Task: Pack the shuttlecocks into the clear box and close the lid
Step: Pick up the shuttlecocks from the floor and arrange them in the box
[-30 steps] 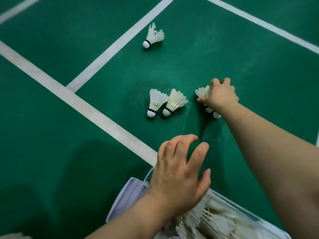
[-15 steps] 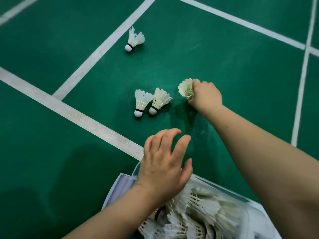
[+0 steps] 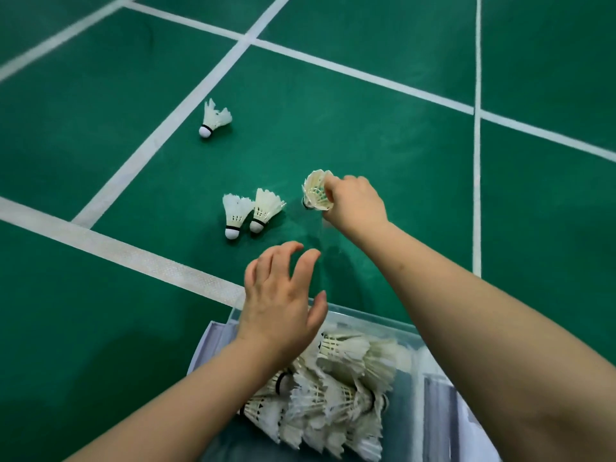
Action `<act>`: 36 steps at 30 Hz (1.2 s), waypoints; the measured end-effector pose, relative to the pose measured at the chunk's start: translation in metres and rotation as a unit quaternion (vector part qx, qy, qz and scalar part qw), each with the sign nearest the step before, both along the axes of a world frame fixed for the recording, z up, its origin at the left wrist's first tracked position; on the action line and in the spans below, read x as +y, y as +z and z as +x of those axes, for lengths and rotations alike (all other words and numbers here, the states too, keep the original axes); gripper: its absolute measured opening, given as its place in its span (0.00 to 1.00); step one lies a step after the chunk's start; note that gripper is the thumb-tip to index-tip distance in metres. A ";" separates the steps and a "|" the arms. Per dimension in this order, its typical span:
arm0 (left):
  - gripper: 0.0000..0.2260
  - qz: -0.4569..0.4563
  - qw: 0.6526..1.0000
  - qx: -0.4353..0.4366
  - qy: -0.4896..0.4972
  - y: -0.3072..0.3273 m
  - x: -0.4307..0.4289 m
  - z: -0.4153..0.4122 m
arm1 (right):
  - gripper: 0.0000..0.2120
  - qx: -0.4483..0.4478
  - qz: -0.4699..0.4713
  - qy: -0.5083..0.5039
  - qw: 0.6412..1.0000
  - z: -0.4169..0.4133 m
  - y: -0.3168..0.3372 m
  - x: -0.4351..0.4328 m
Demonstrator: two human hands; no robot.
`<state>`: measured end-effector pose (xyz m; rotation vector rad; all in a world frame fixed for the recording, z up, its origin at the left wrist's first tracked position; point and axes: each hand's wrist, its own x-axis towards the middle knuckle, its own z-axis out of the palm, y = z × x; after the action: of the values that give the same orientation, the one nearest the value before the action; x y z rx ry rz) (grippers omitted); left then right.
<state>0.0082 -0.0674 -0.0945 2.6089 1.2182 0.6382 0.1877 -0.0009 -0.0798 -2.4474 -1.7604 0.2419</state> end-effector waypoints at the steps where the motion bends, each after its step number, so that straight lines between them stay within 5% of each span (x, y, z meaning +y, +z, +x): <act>1: 0.21 -0.001 1.000 -0.003 0.000 0.006 0.000 0.001 | 0.10 0.008 0.007 -0.007 1.000 -0.001 0.009 -0.004; 12: 0.36 -0.079 0.994 -0.020 -0.073 0.054 -0.023 -0.019 | 0.06 0.105 0.050 -0.037 0.993 -0.034 0.098 -0.108; 22: 0.48 -0.219 0.966 -0.072 -0.118 0.091 -0.063 -0.050 | 0.07 0.230 0.029 -0.027 0.972 -0.102 0.111 -0.201; 30: 0.32 -0.225 0.960 -0.029 -0.165 0.062 -0.063 -0.070 | 0.12 0.343 -0.065 -0.002 0.937 -0.106 0.078 -0.216; 36: 0.30 -0.248 0.958 0.050 -0.139 0.033 -0.057 -0.094 | 0.17 0.324 -0.055 -0.026 0.944 -0.091 0.058 -0.222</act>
<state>-0.0854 -0.1242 -0.0611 2.3321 0.8672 0.1251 0.0962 -0.2234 -0.0221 -2.1101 -1.4092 1.0259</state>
